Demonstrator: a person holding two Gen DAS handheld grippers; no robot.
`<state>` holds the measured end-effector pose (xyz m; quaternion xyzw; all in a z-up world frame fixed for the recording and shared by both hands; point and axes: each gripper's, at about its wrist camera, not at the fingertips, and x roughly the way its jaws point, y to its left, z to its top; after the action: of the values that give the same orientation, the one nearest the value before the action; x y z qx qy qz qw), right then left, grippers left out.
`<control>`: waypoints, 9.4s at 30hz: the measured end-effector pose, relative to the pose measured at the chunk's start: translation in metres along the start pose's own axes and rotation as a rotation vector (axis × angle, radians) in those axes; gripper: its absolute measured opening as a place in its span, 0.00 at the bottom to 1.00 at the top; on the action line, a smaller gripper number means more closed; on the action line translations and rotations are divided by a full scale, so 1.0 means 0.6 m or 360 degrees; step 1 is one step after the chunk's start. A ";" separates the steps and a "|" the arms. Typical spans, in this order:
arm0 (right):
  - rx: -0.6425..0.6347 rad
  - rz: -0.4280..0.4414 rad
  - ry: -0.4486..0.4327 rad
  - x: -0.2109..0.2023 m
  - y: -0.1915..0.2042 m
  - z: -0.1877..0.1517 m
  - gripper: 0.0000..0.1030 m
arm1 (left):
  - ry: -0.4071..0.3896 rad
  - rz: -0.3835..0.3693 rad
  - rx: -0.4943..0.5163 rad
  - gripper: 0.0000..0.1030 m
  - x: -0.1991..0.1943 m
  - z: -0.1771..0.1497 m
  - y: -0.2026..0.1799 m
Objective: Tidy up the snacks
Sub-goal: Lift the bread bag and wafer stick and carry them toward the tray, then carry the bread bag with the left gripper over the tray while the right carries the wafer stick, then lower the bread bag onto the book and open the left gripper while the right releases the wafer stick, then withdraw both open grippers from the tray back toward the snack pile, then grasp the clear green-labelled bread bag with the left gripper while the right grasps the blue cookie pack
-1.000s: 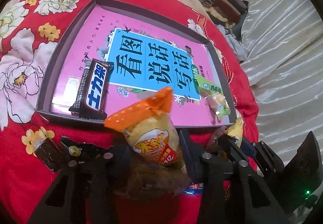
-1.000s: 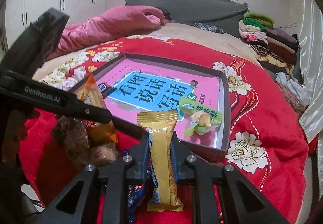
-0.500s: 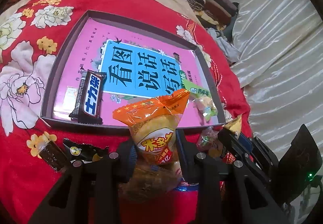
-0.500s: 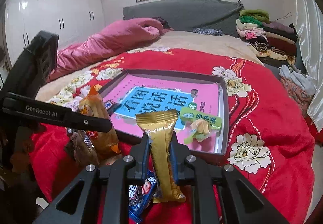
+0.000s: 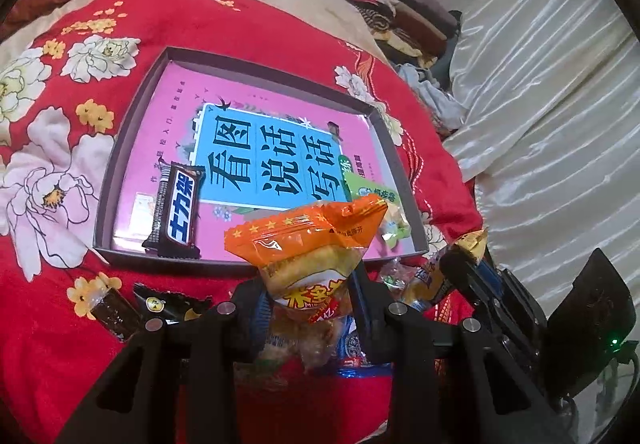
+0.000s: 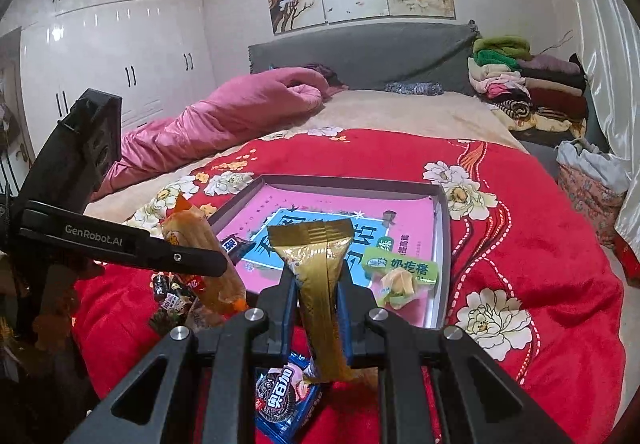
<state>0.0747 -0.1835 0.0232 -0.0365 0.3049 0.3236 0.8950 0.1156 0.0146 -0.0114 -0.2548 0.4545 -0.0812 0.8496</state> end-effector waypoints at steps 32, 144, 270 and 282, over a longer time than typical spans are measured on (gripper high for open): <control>0.0166 0.0078 -0.0203 -0.018 -0.036 0.036 0.18 | -0.0154 0.0096 0.0043 0.35 -0.055 0.049 -0.002; 0.0117 0.0166 0.0353 0.181 -0.041 0.014 0.35 | 0.0134 0.0297 0.0163 0.35 0.094 0.058 0.017; 0.0221 -0.0214 0.0032 -0.041 -0.010 -0.004 0.87 | -0.0179 0.0244 0.0257 0.77 -0.154 0.005 0.068; 0.0299 -0.0204 0.0130 -0.040 -0.001 -0.023 0.87 | -0.0095 0.0274 0.0288 0.77 -0.140 -0.028 0.071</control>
<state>0.0534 -0.2012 0.0258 0.0150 0.3671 0.2339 0.9002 0.0497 0.0760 0.0204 -0.1395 0.4400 -0.0410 0.8861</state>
